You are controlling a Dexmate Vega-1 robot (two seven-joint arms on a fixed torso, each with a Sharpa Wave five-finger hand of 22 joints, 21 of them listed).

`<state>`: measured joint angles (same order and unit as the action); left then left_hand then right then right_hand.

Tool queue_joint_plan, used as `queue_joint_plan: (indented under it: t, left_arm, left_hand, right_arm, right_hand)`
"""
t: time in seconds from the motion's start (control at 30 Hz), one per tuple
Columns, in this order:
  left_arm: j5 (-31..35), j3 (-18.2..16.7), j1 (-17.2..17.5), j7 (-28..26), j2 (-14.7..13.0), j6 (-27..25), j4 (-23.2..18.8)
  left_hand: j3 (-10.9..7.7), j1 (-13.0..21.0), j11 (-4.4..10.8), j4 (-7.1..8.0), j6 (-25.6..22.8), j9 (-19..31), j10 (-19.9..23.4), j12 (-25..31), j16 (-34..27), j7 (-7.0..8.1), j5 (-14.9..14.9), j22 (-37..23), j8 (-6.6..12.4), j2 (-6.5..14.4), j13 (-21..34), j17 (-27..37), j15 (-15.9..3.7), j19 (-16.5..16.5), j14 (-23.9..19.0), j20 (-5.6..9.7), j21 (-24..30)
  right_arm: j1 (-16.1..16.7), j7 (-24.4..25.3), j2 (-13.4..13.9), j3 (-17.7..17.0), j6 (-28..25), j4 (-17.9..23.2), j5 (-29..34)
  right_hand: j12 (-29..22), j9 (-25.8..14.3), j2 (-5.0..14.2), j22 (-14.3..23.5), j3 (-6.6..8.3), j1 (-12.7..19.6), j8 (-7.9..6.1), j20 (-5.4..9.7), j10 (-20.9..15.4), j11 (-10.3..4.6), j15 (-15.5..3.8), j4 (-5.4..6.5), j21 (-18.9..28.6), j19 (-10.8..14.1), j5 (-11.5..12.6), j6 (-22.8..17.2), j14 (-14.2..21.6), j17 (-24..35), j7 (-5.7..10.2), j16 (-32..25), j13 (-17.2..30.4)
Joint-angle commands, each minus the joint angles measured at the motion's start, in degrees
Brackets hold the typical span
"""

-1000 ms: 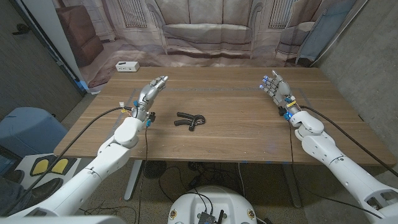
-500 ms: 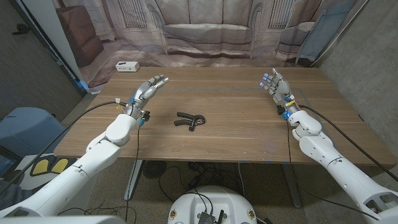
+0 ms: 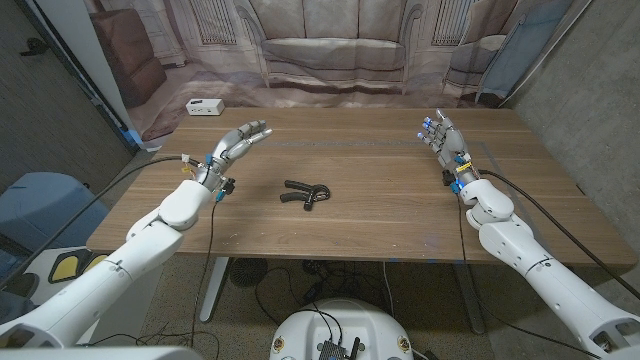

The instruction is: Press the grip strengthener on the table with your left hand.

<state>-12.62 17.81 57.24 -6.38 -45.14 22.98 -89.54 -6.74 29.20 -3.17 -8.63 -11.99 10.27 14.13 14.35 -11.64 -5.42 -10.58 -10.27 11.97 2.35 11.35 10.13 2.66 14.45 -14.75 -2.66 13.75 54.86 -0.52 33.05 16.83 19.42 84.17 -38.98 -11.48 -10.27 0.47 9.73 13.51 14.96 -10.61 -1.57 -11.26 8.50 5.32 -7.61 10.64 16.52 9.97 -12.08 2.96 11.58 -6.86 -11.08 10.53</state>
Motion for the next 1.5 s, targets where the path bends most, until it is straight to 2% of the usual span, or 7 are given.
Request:
queue_joint_plan:
  t: [0.03,0.23,0.37,0.47,0.73,0.93,1.5]
  left_arm:
    - [4.1,0.2,-0.4,0.3,-2.4,0.9,-0.7]
    - [6.0,0.4,-0.7,0.0,-2.5,3.0,0.1]
    - [8.1,-0.1,-0.2,-0.9,-3.5,2.4,-1.0]
    - [9.5,-0.3,0.0,-1.6,-4.0,1.8,-1.6]
    - [13.7,-0.3,-0.4,-0.6,-7.0,0.7,-3.6]
    - [19.0,-1.2,1.3,-2.5,-9.5,-2.9,-7.5]
    - [25.3,-4.3,5.7,-7.2,-12.0,-5.2,-11.8]
  left_hand:
    - [-0.19,0.6,0.34,-0.63,-0.6,0.3,0.5,-0.1,0.1,0.69,0.2,-0.1,0.25,-0.8,0.1,0.1,-0.19,0.3,-0.3,-0.08,-0.2]
    - [-0.34,1.9,0.76,-0.83,-3.3,0.4,1.7,0.1,0.1,2.45,0.1,-0.1,0.91,-1.6,0.2,0.1,-0.60,0.9,-1.0,-0.23,-0.4]
    - [-0.39,2.3,1.01,-0.84,-3.6,0.4,2.1,0.1,0.1,2.73,0.1,-0.1,0.85,-1.8,0.2,0.0,-0.97,1.3,-1.2,-0.15,-0.4]
    - [-0.46,2.8,1.28,-0.84,-3.5,0.3,2.6,0.2,0.1,1.38,0.1,-0.1,0.60,-2.0,0.2,0.0,-1.09,1.6,-1.6,-0.17,-0.4]
    - [-0.43,3.5,1.16,-0.79,-3.3,0.3,2.9,0.0,0.1,0.77,0.0,-0.1,0.17,-2.6,0.2,0.0,-1.15,2.8,-2.4,-0.30,-0.2]
    - [-0.48,4.2,1.50,-0.82,-3.1,0.3,2.9,-0.2,0.3,1.11,-0.1,-0.1,-0.07,-3.0,0.2,0.0,-1.39,2.8,-2.2,-0.28,-0.5]
    - [-0.78,6.1,2.34,-0.88,-5.4,0.3,4.9,0.1,0.1,1.86,-0.4,0.0,0.38,-3.6,0.2,0.0,-2.09,4.2,-4.0,0.07,-0.5]
  right_arm:
    - [2.0,2.8,0.9,-0.6,-0.6,3.4,1.1]
    - [3.1,4.2,1.1,-0.9,-0.1,4.7,2.0]
    - [3.7,4.9,1.3,-1.3,-0.4,5.7,2.0]
    - [4.0,5.1,1.3,-1.4,-0.2,5.9,2.2]
    - [5.1,6.4,1.0,-1.5,-0.1,7.0,2.6]
    - [5.6,7.2,1.1,-1.6,-0.3,7.8,3.0]
    - [6.4,8.2,1.0,-1.5,-0.7,9.1,3.6]
  right_hand:
    - [-0.1,-0.2,0.15,0.1,-0.04,0.6,-0.16,0.18,-0.5,-0.10,0.28,-0.09,0.5,0.6,0.3,-0.3,0.0,0.1,-0.08,-0.3,0.1]
    - [-0.1,-0.2,0.11,0.1,-0.11,0.6,-0.54,0.15,-0.4,-0.12,0.26,-0.11,0.5,0.5,0.3,-1.3,0.1,0.1,0.27,-0.3,0.1]
    - [-0.2,-0.2,0.12,0.1,-0.12,0.6,-0.62,0.11,-0.6,-0.12,0.19,-0.12,0.5,0.6,0.3,-1.5,0.3,0.1,0.54,-0.4,0.1]
    - [-0.2,-0.2,0.14,0.1,-0.13,0.7,-0.42,0.10,-0.6,-0.15,0.22,-0.14,0.5,0.6,0.3,-1.1,0.3,0.1,0.53,-0.4,0.1]
    - [-0.2,-0.2,0.15,0.1,-0.15,0.7,-0.27,0.08,-0.7,-0.13,0.24,-0.16,0.5,0.7,0.3,-0.8,0.3,0.1,0.67,-0.4,0.1]
    - [-0.1,-0.2,0.17,0.1,-0.17,0.7,-0.14,0.08,-0.6,-0.14,0.21,-0.16,0.5,0.7,0.3,-0.4,0.2,0.1,0.17,-0.4,0.1]
    - [-0.1,-0.2,0.16,0.1,-0.25,0.7,-0.10,0.10,-0.7,-0.14,0.30,-0.17,0.5,0.9,0.3,-0.3,0.3,0.1,-0.08,-0.4,0.1]
